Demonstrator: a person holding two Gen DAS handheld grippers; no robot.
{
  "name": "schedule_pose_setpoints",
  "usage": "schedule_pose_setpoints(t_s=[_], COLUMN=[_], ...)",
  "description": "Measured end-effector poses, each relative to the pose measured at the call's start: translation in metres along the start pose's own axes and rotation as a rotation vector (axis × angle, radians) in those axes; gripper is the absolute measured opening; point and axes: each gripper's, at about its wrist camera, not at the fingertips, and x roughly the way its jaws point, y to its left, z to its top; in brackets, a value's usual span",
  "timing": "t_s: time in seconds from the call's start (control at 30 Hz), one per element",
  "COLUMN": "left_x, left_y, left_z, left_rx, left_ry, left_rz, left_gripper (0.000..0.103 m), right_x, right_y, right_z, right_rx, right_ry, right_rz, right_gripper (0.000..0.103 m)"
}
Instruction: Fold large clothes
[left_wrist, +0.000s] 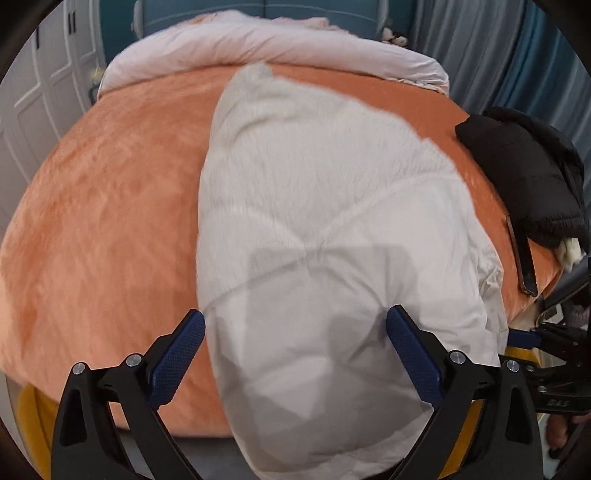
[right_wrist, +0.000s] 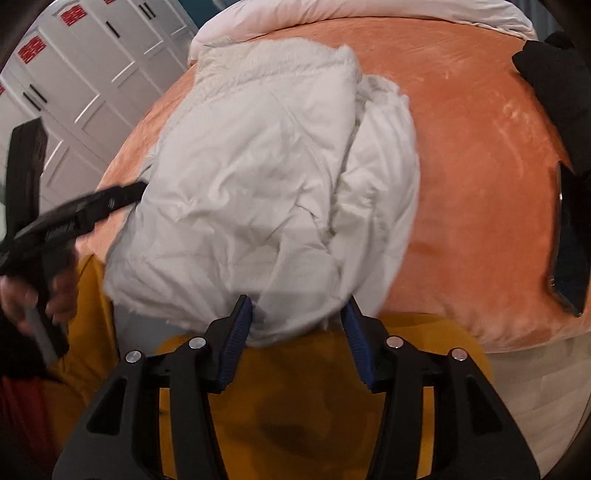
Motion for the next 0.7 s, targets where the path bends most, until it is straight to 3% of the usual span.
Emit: schedule_pose_setpoints(t_s=[0.17,0.23,0.4,0.47,0.5,0.53,0.67,0.7], left_x=[-0.002,-0.001,-0.002,-0.005,-0.006,-0.007,-0.013,-0.013], left_y=[0.000,-0.001,-0.003,-0.005,-0.005,-0.005,-0.007,-0.008], left_z=[0.001,-0.001,-0.001,0.000,0.000,0.000,0.002,0.002], left_rx=[0.000,-0.006,-0.047,-0.043,-0.043,-0.043,-0.033,-0.030], left_ry=[-0.010,-0.013,0.001,0.003,0.001,-0.001,-0.018,-0.020], left_rz=[0.021,0.025,0.033,0.049,0.055,0.065,0.088,0.086], left_gripper=[0.098,0.098,0.098,0.098,0.098,0.098,0.098,0.098], right_x=[-0.035,-0.048,-0.002,0.017,0.018,0.015,-0.058,-0.066], right_y=[0.016,0.021,0.013,0.008,0.007,0.006,-0.025,-0.035], right_z=[0.006,0.010,0.023,0.024,0.025,0.026,0.016,0.009], right_rx=[-0.036,-0.072,-0.098,-0.062,-0.050,-0.037,0.176,0.216], right_ry=[-0.172,-0.210,-0.057,-0.012,-0.006,-0.016,-0.259,-0.285], right_rz=[-0.138,-0.145,-0.044,0.030,0.063,0.087,0.198,0.198], right_gripper=[0.049,0.049,0.049,0.036,0.010,0.004,0.002,0.002])
